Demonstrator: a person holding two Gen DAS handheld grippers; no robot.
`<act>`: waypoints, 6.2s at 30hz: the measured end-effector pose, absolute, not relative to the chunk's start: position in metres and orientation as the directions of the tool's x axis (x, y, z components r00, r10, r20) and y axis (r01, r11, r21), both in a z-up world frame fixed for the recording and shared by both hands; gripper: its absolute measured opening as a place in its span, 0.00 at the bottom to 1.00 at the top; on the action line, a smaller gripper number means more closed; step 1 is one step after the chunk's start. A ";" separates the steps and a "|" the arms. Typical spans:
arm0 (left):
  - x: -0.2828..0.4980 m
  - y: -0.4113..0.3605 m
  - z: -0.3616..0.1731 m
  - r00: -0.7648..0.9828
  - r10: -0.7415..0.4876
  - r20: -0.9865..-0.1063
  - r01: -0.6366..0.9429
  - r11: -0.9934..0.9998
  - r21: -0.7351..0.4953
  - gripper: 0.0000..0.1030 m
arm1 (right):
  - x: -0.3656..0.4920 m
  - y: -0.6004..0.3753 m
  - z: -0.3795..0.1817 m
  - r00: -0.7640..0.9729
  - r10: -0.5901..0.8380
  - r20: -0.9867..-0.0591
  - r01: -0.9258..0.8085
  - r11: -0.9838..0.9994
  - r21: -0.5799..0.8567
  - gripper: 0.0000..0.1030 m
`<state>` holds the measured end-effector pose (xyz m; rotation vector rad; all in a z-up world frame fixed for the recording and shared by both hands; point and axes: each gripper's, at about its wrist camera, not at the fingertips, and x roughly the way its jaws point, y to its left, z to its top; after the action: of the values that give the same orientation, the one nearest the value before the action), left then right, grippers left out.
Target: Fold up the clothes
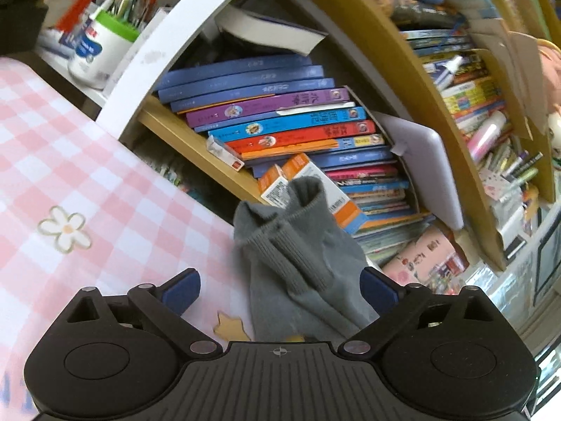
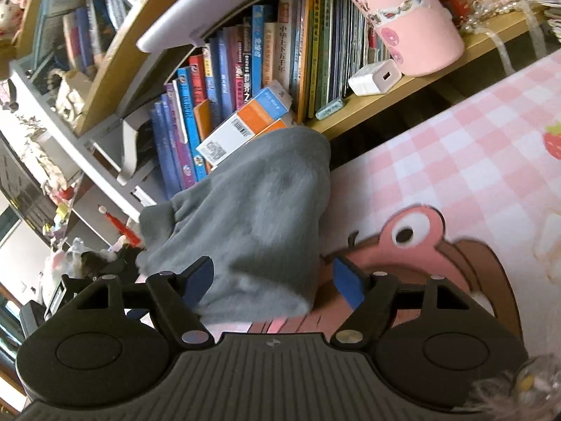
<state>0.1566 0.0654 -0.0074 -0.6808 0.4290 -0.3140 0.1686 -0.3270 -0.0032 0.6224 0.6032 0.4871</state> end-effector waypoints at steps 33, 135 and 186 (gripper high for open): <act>0.027 -0.022 0.018 0.926 -0.176 -0.333 0.136 0.981 -0.140 1.00 | 0.027 -0.277 0.022 0.887 0.279 -0.368 -0.259 0.960 0.104 0.96; 0.032 -0.039 0.010 0.903 -0.091 -0.420 0.106 0.994 0.015 1.00 | 0.039 -0.257 0.006 0.869 0.186 -0.460 -0.237 0.970 -0.056 1.00; 0.033 -0.040 0.008 0.902 -0.089 -0.422 0.106 0.994 0.016 1.00 | 0.041 -0.257 0.006 0.862 0.187 -0.472 -0.242 0.969 -0.058 1.00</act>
<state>0.0329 -0.0395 0.0085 0.0391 0.4342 -0.1008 0.0409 -0.2572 0.0059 -0.1169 0.4826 0.2254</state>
